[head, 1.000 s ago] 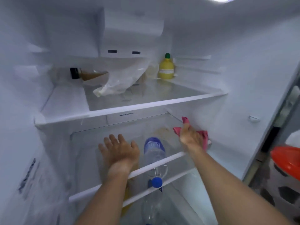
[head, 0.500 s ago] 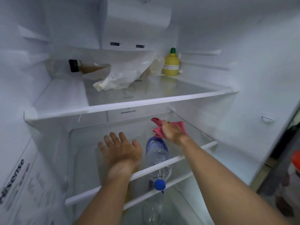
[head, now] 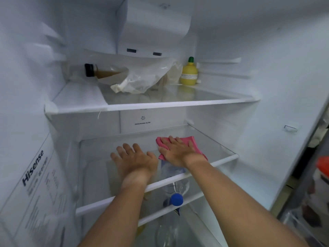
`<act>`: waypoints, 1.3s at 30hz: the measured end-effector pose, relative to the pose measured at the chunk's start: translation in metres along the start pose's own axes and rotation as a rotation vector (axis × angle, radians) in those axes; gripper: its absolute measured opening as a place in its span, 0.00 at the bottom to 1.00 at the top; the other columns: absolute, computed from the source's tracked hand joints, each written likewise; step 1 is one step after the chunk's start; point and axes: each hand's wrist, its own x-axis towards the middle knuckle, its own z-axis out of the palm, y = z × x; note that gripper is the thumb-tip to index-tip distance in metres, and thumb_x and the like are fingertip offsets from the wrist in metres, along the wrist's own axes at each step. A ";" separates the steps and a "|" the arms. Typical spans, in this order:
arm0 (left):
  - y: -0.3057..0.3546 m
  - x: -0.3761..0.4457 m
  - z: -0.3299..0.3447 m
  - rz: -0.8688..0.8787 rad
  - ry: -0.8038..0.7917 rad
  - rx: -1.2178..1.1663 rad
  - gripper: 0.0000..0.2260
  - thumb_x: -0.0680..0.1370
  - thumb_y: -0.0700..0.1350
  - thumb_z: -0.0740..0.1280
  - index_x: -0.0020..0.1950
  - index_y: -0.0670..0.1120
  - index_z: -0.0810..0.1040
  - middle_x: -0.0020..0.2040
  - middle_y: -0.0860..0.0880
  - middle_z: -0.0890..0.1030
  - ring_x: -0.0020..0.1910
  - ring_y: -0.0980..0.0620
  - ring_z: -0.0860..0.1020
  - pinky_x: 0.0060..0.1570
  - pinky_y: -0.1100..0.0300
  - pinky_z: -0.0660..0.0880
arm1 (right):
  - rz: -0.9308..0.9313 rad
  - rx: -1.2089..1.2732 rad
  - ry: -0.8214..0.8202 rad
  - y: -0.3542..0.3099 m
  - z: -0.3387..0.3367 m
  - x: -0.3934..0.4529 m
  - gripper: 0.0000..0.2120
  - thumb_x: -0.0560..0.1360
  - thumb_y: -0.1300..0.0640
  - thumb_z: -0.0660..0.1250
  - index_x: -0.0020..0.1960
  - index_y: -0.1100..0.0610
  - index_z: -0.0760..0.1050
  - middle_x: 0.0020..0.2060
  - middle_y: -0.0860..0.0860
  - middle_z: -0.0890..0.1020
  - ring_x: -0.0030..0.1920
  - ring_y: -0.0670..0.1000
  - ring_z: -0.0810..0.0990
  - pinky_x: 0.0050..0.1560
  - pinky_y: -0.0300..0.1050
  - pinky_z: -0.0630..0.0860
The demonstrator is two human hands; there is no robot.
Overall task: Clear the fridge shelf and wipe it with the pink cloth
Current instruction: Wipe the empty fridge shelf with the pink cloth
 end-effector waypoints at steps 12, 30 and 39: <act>-0.034 0.004 -0.025 0.011 0.013 0.012 0.24 0.81 0.54 0.49 0.72 0.46 0.70 0.72 0.41 0.69 0.73 0.40 0.64 0.72 0.44 0.60 | 0.022 0.023 -0.014 0.017 0.001 -0.035 0.31 0.75 0.30 0.39 0.77 0.31 0.40 0.82 0.52 0.46 0.81 0.57 0.42 0.73 0.71 0.38; -0.039 0.007 -0.008 -0.021 0.073 -0.002 0.25 0.81 0.55 0.48 0.76 0.48 0.63 0.78 0.41 0.61 0.77 0.37 0.58 0.74 0.41 0.54 | 0.221 0.059 0.176 0.093 -0.009 -0.005 0.22 0.82 0.43 0.51 0.76 0.43 0.58 0.67 0.55 0.77 0.67 0.59 0.74 0.69 0.58 0.63; -0.039 0.006 -0.009 -0.026 0.041 -0.007 0.25 0.82 0.54 0.47 0.78 0.48 0.61 0.80 0.42 0.58 0.78 0.37 0.55 0.75 0.39 0.52 | -0.232 -0.079 0.011 -0.006 -0.001 -0.015 0.32 0.72 0.31 0.37 0.75 0.34 0.34 0.81 0.48 0.49 0.81 0.56 0.46 0.77 0.65 0.40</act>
